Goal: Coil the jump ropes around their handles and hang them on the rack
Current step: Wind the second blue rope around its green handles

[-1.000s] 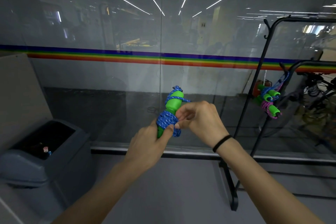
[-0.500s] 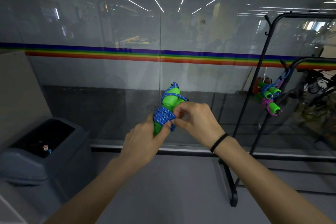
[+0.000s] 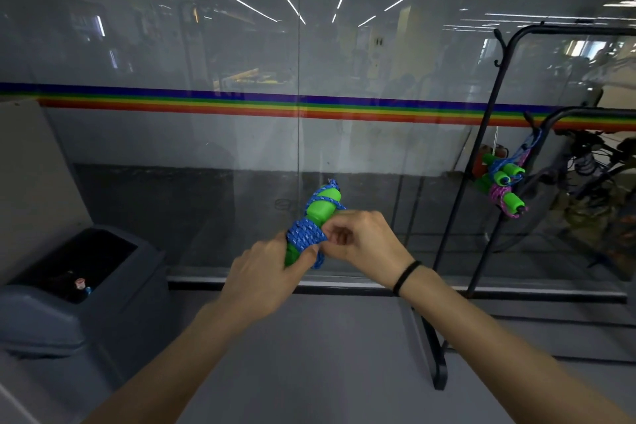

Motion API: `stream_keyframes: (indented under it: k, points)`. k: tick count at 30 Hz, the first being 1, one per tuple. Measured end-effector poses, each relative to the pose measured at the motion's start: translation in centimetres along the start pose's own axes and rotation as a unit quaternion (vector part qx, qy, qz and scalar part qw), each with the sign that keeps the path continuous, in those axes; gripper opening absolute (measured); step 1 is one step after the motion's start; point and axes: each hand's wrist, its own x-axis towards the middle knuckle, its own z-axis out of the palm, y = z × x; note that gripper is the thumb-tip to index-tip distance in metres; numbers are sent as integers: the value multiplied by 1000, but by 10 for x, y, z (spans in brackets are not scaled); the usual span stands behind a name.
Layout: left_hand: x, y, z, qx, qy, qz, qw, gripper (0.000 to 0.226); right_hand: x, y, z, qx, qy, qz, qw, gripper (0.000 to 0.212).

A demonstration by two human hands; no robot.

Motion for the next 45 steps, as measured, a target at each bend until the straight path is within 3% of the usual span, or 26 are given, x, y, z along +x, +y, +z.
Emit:
stream_keyframes:
  k: [8, 13, 22, 28, 32, 36, 39, 41, 45]
  points:
    - [-2, 2, 16, -64, -9, -64, 996, 47, 1, 9, 6, -51, 2, 4, 999, 15]
    - [-1, 7, 20, -60, -5, -91, 994, 49, -1, 7, 20, -78, 44, 27, 996, 17]
    - [1, 15, 18, -71, 20, -102, 992, 48, 2, 3, 29, -45, 139, 95, 985, 14]
    - [0, 15, 18, -110, 30, -84, 990, 45, 9, -4, 30, -51, 140, 123, 981, 14]
    - [1, 10, 21, -171, 6, -107, 980, 47, 7, -6, 35, -63, 167, 39, 983, 9]
    - [2, 10, 22, -266, 0, -138, 954, 60, 1, -6, 29, -15, 177, 0, 984, 6]
    - [3, 14, 18, -282, 4, -130, 950, 43, -2, -8, 21, 20, 181, -19, 983, 2]
    - [6, 12, 16, -282, 20, -130, 950, 37, -5, -11, 18, 43, 170, -29, 984, 9]
    - [5, 10, 11, -269, 28, -94, 958, 43, -6, -13, 6, 125, 142, 28, 982, 8]
